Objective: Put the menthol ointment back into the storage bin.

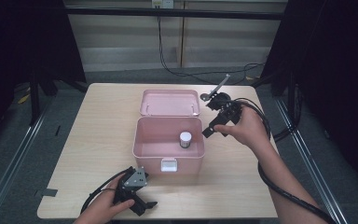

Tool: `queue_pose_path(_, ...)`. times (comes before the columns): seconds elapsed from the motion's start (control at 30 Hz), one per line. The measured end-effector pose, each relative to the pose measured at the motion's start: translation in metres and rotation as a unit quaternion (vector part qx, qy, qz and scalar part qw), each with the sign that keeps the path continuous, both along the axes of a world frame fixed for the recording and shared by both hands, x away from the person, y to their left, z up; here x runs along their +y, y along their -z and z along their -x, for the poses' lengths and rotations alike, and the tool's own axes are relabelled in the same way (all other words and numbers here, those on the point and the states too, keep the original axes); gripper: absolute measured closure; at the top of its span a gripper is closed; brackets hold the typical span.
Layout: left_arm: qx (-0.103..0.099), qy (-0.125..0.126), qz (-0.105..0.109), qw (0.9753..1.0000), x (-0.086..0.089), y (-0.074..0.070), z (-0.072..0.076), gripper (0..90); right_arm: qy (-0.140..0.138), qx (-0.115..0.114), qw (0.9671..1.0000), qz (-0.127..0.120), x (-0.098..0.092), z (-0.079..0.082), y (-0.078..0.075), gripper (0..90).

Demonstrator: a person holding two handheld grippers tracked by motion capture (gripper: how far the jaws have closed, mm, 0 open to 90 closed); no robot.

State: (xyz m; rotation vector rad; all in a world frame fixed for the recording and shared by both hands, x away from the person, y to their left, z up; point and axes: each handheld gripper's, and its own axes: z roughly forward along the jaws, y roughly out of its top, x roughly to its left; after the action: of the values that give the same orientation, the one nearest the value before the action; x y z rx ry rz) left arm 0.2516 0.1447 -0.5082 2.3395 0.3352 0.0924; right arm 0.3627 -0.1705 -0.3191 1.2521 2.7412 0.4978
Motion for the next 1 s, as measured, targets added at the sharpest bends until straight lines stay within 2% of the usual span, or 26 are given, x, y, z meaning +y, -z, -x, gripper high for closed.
queue_pose_path(0.37,-0.001,0.000,-0.001,1.0000,0.000,0.000,0.000,0.0,0.001,0.004,1.0000,0.001,-0.029,0.007,0.006,19.1)
queue_pose_path(0.93,0.002,-0.001,-0.002,1.0000,0.000,0.000,0.000,0.0,0.004,0.012,0.9999,-0.003,-0.061,0.020,0.032,18.4)
queue_pose_path(1.0,0.002,-0.001,-0.001,1.0000,0.000,0.000,0.000,0.0,0.004,0.011,0.9999,-0.011,-0.065,0.021,0.034,18.4)
